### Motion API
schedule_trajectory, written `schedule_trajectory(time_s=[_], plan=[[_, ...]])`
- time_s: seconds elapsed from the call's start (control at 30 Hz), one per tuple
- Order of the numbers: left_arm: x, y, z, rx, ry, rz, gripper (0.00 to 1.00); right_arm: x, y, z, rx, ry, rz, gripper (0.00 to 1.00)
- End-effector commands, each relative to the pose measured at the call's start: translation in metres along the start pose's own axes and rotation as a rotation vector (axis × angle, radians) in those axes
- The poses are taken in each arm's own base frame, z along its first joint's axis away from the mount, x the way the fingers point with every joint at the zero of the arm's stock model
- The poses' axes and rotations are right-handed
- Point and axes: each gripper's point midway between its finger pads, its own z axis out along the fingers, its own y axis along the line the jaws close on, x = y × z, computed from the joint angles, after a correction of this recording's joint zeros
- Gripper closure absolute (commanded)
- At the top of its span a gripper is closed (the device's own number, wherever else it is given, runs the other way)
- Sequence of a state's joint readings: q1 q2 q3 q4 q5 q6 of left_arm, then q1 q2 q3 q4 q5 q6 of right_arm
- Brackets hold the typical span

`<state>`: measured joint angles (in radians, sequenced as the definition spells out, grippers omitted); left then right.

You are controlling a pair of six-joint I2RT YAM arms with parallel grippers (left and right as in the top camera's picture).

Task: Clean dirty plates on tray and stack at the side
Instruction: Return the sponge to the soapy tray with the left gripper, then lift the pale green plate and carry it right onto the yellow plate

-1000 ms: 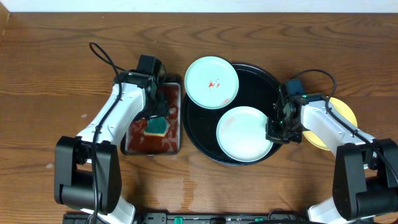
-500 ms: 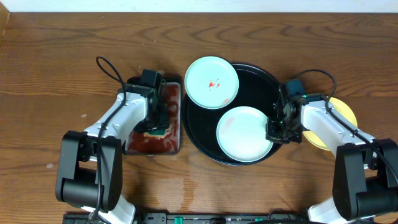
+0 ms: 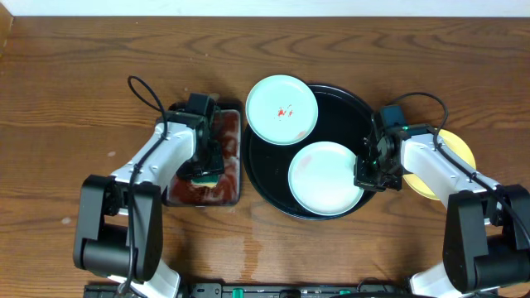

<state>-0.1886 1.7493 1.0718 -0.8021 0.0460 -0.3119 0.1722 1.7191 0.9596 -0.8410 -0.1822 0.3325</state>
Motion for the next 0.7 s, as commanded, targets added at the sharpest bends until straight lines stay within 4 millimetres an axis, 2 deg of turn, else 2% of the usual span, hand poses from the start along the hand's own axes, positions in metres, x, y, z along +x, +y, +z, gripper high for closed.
schedule_trajectory(time_s=[0.0,0.03,0.17,0.3,0.47,0.67], plan=[[-0.02,-0.006,-0.037,0.042,-0.117,-0.007,0.22,-0.002,-0.003,0.0,0.023,-0.018,-0.004,0.99],[-0.021,-0.007,-0.045,0.052,-0.139,-0.007,0.2,-0.004,-0.002,0.0,0.021,-0.025,-0.006,0.99],[-0.017,-0.005,-0.07,0.076,-0.193,-0.008,0.18,-0.011,0.001,-0.001,0.011,-0.056,-0.042,0.99],[-0.007,-0.001,-0.082,0.077,-0.195,-0.008,0.18,-0.02,0.006,-0.012,0.001,-0.097,-0.105,0.99],[0.007,0.004,-0.084,0.061,-0.155,-0.008,0.18,-0.032,0.005,-0.046,0.031,-0.221,-0.135,0.99],[0.01,0.005,-0.082,0.057,-0.143,-0.008,0.18,-0.04,-0.007,-0.097,0.113,-0.413,-0.136,0.99]])
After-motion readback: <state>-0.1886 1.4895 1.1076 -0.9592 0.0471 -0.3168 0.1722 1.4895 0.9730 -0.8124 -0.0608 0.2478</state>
